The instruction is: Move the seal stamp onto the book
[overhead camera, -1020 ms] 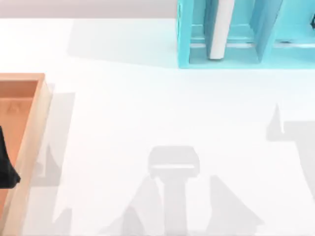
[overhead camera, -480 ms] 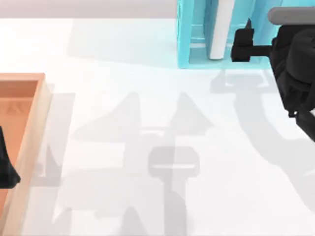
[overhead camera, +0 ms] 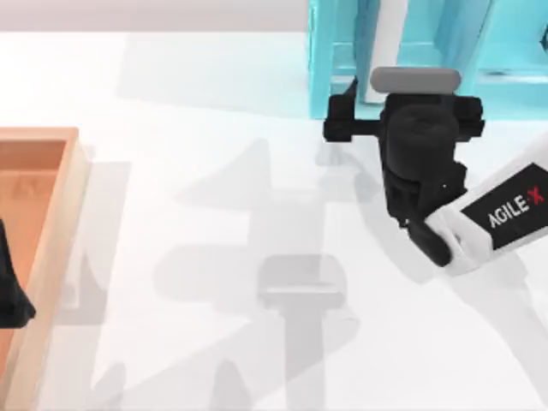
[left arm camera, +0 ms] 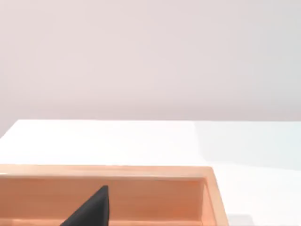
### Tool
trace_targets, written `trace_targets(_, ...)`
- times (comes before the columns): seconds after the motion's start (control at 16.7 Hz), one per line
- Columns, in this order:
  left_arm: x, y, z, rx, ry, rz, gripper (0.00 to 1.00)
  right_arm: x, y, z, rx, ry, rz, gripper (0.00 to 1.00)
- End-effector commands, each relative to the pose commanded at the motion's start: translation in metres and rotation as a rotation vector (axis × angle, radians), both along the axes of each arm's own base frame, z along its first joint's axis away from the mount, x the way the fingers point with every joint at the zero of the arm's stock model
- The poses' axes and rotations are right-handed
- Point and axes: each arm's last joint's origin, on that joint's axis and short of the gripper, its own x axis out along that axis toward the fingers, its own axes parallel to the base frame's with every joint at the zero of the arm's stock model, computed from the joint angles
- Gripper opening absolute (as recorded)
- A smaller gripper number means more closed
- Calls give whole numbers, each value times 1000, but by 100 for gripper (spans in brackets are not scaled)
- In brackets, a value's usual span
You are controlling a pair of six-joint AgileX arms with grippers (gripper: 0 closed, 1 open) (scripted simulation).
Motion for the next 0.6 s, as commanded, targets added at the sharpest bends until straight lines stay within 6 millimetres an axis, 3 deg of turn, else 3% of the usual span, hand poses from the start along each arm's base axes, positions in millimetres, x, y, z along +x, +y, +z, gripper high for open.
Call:
trace_targets(0.42, 0, 0, 0, 0, 0, 0, 100, 1, 0, -4, -1, 3, -3, 100)
trace_targets(0.6, 0, 0, 0, 0, 0, 0, 100, 16, 2, -5, 2, 0, -1, 100)
